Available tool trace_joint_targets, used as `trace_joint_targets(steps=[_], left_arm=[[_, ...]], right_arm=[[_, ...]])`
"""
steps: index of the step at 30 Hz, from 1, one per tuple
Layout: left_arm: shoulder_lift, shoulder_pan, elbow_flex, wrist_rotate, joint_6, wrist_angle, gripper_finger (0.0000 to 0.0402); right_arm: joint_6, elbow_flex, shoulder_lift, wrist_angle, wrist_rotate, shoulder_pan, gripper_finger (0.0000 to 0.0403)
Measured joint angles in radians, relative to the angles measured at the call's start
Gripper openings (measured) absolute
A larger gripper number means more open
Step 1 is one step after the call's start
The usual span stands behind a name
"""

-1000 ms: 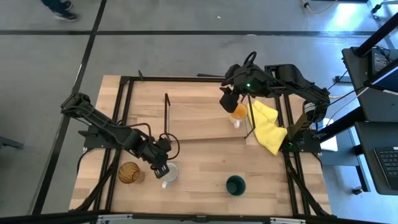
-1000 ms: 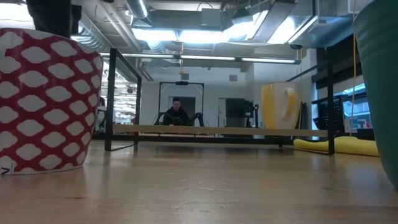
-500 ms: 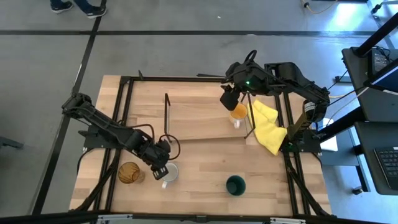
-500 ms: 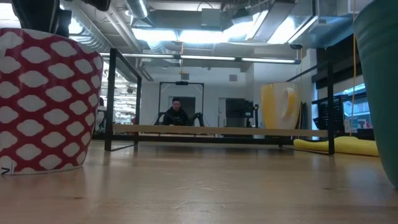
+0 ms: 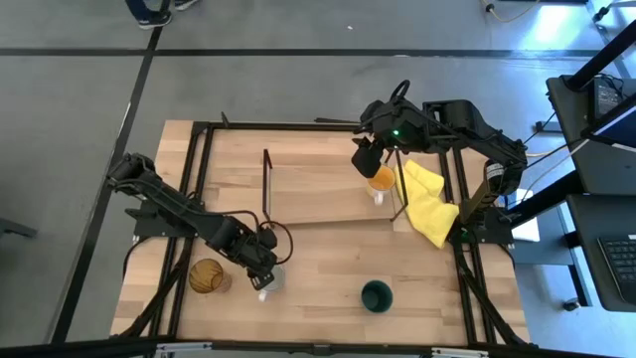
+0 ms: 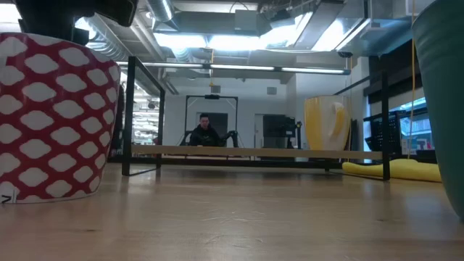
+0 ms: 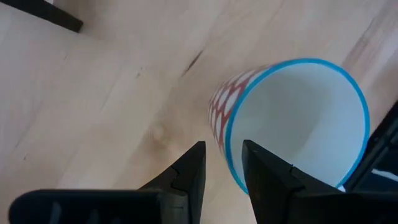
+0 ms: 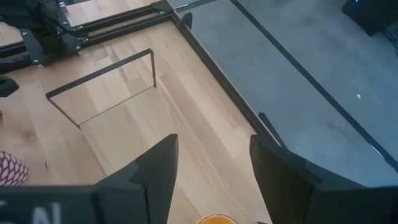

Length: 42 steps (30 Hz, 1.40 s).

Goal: Stack small to large cups/mugs on shelf
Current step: Put the red cup on the shelf

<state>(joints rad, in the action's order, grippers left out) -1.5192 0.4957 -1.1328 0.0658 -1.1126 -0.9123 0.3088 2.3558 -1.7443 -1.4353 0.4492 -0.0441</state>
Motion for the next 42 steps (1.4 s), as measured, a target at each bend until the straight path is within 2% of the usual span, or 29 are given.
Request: trace_joint_targets(steps=[13, 16, 22, 32, 36, 42], left_arm=[[-0.052, 0.001, 0.000, -0.029, -0.024, 0.015, 0.0096], [-0.052, 0.001, 0.000, -0.029, -0.030, 0.014, 0.0081], [-0.052, 0.001, 0.000, -0.032, -0.033, 0.008, 0.0016], [-0.053, -0.006, -0.008, -0.054, -0.088, 0.005, 0.0008], [-0.053, -0.023, -0.092, -0.069, -0.091, -0.015, 0.0008], [-0.053, -0.087, -0.318, 0.005, -0.062, -0.223, 0.0008]], right_arm=[[-0.002, 0.000, 0.000, 0.000, 0.001, 0.000, 0.0201], [-0.003, 0.000, 0.000, 0.000, 0.001, 0.000, 0.0201], [-0.003, 0.000, 0.000, -0.001, 0.001, 0.000, 0.0201], [0.029, 0.000, 0.002, -0.016, 0.025, 0.000, 0.0201], [0.054, 0.000, 0.023, -0.062, 0.082, 0.000, 0.0201], [0.162, 0.000, 0.117, -0.127, 0.166, 0.000, 0.0201]])
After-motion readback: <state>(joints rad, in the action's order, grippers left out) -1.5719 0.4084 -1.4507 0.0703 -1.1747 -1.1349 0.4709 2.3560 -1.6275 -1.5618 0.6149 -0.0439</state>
